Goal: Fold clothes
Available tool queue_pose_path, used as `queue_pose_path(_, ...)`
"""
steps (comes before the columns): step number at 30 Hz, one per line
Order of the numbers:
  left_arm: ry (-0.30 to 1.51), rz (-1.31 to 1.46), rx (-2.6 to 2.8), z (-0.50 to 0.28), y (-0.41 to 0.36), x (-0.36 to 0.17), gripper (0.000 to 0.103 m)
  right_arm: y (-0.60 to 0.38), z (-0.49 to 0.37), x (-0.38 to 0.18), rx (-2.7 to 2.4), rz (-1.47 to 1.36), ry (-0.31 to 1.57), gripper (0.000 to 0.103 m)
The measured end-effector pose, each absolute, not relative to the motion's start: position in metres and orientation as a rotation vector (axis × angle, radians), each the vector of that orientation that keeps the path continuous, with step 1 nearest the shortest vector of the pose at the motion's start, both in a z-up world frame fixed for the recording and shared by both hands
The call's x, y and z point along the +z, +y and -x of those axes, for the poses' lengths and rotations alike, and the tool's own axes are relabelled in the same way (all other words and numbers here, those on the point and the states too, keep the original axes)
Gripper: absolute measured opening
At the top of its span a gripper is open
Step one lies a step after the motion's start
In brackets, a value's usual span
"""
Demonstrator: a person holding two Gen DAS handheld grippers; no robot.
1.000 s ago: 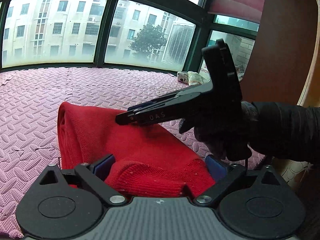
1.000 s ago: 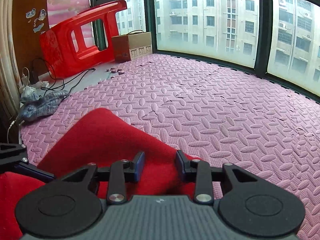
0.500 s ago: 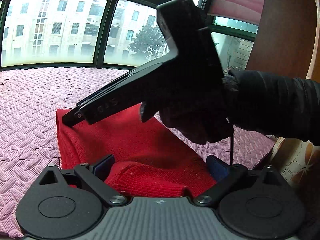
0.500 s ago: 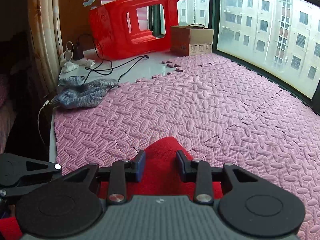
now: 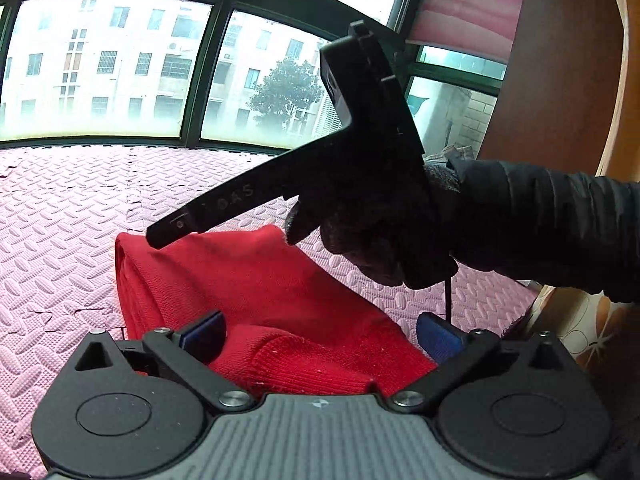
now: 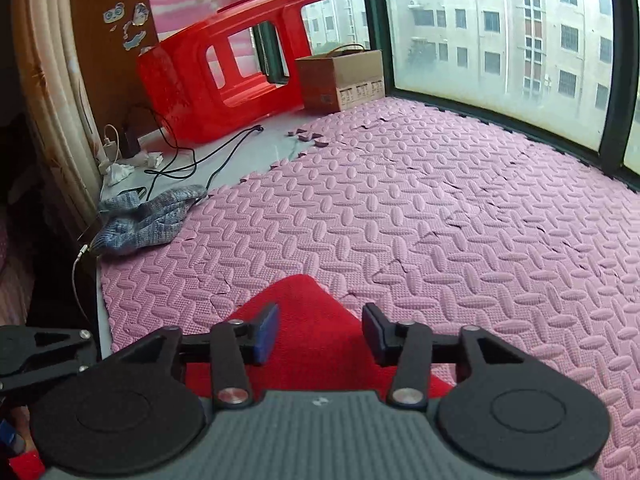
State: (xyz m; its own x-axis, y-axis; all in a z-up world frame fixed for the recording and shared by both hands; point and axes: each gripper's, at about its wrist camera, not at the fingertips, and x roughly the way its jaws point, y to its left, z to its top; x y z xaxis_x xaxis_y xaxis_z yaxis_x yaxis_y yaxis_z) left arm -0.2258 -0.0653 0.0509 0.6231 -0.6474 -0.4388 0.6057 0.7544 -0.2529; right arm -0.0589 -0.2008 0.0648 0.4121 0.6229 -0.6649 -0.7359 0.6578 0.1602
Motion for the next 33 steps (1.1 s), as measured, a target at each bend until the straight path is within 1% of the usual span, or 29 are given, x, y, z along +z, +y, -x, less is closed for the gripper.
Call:
queue_pose_path(4,0.507,0.008,-0.715,0.244,-0.052,0.06,0.103,-0.215,0.052,0.06,0.83,0.14,0.79,0.054)
queue_pose_path(7,0.531,-0.044,-0.697,0.255,-0.044,0.058,0.103,-0.225,0.047,0.057,0.808,0.121,0.813,0.055)
queue_pose_path(13,0.608,-0.141,-0.673,0.268,-0.046,0.038,0.103,-0.238,0.039,0.05,0.778,0.097,0.846,0.059)
queue_pose_path(16,0.601,-0.214,-0.643,0.271,-0.055,0.03,0.103,-0.236,0.037,0.048,0.779,0.102,0.853,0.059)
queue_pose_path(18,0.598,-0.233,-0.631,0.269,-0.058,0.026,0.103,-0.236,0.036,0.047,0.775,0.107,0.859,0.062)
queue_pose_path(23,0.584,-0.287,-0.604,0.268,-0.06,0.021,0.103,-0.238,0.039,0.046,0.773,0.129,0.859,0.062)
queue_pose_path(30,0.578,-0.273,-0.593,0.263,-0.047,0.024,0.093,-0.239,0.041,0.045,0.775,0.184,0.878,0.063)
queue_pose_path(33,0.59,-0.253,-0.57,0.254,-0.041,0.023,0.091,-0.244,0.042,0.046,0.75,0.207,0.89,0.063)
